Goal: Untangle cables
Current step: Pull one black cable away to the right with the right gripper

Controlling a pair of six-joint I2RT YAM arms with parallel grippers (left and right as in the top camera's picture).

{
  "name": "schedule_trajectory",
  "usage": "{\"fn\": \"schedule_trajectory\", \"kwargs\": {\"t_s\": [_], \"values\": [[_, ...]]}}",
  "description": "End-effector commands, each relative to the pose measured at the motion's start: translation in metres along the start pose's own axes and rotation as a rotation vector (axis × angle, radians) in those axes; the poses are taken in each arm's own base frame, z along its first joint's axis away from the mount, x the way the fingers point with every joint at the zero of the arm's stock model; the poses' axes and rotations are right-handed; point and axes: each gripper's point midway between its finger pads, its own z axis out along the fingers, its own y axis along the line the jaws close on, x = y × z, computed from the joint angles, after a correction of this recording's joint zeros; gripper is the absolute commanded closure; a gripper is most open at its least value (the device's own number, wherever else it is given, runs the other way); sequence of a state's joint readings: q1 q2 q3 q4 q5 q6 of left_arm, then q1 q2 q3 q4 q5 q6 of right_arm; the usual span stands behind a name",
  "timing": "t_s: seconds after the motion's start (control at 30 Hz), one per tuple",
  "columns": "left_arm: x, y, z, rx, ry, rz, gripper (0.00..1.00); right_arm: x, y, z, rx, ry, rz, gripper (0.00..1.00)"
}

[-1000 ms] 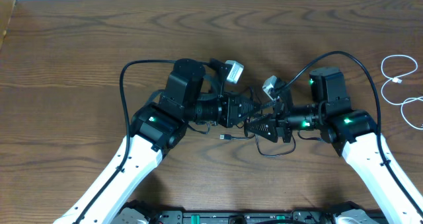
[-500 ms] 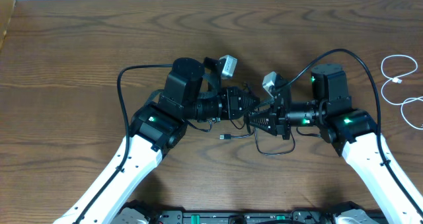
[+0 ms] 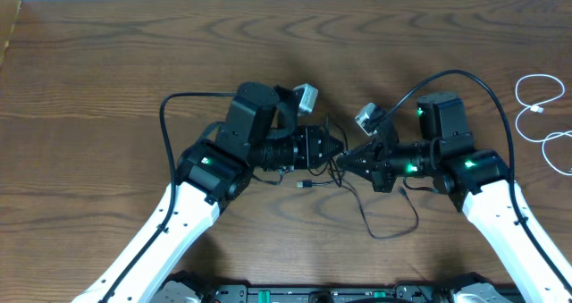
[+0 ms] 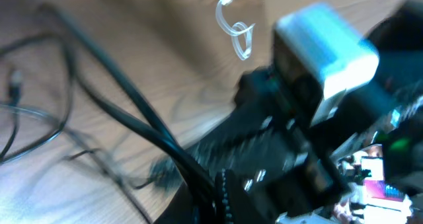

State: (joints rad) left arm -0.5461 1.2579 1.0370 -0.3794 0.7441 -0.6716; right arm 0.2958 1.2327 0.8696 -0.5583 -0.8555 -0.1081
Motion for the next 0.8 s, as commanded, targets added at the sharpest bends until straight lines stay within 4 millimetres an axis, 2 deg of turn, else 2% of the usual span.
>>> {"fn": "schedule_trajectory", "kwargs": {"t_s": [0.0, 0.03, 0.1, 0.33, 0.47, 0.53, 0.6, 0.63, 0.77], "values": [[0.006, 0.014, -0.001, -0.075, 0.012, 0.020, 0.92, 0.016, -0.075, -0.019, 0.455, 0.029, 0.221, 0.99], [0.008, 0.020, -0.002, -0.101, 0.016, 0.025, 0.92, 0.022, -0.089, -0.028, 0.561, 0.029, 0.293, 0.99], [0.010, 0.027, -0.003, -0.137, 0.018, 0.023, 0.92, 0.031, -0.105, -0.040, 0.680, 0.027, 0.372, 0.99], [0.010, 0.061, -0.010, -0.315, -0.017, 0.001, 0.92, 0.046, -0.129, -0.067, 0.907, 0.021, 0.467, 0.99], [0.011, 0.104, -0.030, -0.559, -0.047, 0.015, 0.92, 0.045, -0.148, -0.096, 1.108, -0.003, 0.437, 0.99], [0.014, 0.126, -0.046, -0.702, -0.064, 0.005, 0.92, 0.038, -0.155, -0.109, 1.186, -0.041, 0.419, 0.99], [0.017, 0.146, -0.066, -0.848, -0.077, 0.003, 0.92, 0.021, -0.162, -0.129, 1.246, -0.108, 0.390, 0.99], [0.018, 0.151, -0.072, -0.892, -0.079, 0.004, 0.92, 0.017, -0.162, -0.133, 1.251, -0.120, 0.385, 0.99], [0.024, 0.171, -0.101, -1.070, -0.078, 0.008, 0.92, -0.034, -0.161, -0.194, 1.316, -0.343, 0.392, 0.99]]}}
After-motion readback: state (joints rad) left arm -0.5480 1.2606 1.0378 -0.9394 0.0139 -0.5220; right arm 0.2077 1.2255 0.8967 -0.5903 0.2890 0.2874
